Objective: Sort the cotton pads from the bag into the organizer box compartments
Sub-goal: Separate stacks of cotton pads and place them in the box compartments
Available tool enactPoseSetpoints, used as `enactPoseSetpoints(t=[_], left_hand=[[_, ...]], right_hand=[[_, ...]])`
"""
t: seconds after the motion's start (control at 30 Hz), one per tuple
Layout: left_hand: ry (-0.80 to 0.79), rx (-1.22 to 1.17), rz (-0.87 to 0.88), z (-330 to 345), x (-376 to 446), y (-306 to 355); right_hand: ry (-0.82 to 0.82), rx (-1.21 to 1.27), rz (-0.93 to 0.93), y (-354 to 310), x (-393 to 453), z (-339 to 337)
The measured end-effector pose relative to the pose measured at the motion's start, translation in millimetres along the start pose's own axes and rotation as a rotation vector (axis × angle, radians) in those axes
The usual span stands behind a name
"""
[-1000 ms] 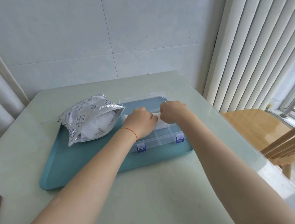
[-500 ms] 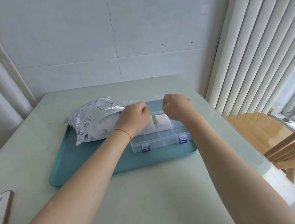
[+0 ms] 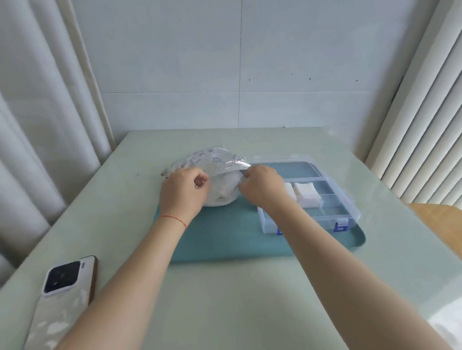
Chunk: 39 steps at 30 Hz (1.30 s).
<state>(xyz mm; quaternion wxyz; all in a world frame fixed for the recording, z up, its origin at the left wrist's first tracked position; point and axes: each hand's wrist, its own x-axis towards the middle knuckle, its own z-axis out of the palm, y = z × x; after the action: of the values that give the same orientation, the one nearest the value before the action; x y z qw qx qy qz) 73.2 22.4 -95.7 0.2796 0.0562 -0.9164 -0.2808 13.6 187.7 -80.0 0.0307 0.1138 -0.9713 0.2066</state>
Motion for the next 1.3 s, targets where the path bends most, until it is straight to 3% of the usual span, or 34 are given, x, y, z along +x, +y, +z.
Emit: enactPoseSetpoints(t=[0.37, 0.77, 1.0, 1.17, 1.3], left_hand=[[0.066, -0.281, -0.177, 5, 10, -5], [0.052, -0.334, -0.227, 3, 12, -3], [0.047, -0.303, -0.256, 4, 12, -4], [0.046, -0.243, -0.263, 4, 12, -1], [-0.055, -0.22, -0.271, 4, 9, 5]], right_hand=[[-0.149, 0.056, 0.112, -28, 14, 13], [-0.124, 0.023, 0.144, -36, 14, 15], [-0.017, 0.135, 0.13, -37, 7, 12], [-0.108, 0.401, 0.165, -20, 0, -9], [-0.167, 0.513, 0.15, -3, -8, -25]])
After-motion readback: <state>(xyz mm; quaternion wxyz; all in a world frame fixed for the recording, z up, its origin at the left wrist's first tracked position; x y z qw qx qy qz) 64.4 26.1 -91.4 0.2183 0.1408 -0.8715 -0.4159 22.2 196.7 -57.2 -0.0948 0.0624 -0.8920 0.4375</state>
